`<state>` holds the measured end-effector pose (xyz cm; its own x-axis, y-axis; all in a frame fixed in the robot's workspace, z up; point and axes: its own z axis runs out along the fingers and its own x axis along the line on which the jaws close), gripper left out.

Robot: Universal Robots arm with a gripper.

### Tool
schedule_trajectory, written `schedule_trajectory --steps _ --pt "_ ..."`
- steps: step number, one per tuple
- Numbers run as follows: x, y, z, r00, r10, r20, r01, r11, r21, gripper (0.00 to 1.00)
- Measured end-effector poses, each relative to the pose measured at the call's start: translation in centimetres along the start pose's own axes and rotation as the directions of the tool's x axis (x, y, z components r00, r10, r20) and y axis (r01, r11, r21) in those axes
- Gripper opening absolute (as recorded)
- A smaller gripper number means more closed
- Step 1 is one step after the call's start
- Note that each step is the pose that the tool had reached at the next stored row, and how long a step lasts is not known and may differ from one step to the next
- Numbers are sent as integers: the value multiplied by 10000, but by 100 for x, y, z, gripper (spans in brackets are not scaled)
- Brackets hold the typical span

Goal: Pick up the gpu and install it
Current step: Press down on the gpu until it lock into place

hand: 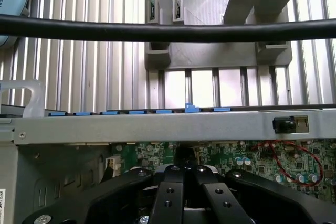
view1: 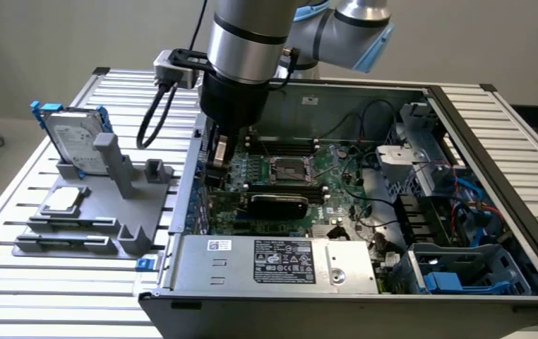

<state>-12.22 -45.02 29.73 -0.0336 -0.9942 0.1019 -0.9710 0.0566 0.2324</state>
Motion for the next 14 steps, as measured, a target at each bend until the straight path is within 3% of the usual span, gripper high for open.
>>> schedule_trajectory --steps 8,14 --pt "0 0 1 9996 261 60 -261 9997 -27 11" --pt "6 -2 3 9996 292 31 -292 9996 -28 11"
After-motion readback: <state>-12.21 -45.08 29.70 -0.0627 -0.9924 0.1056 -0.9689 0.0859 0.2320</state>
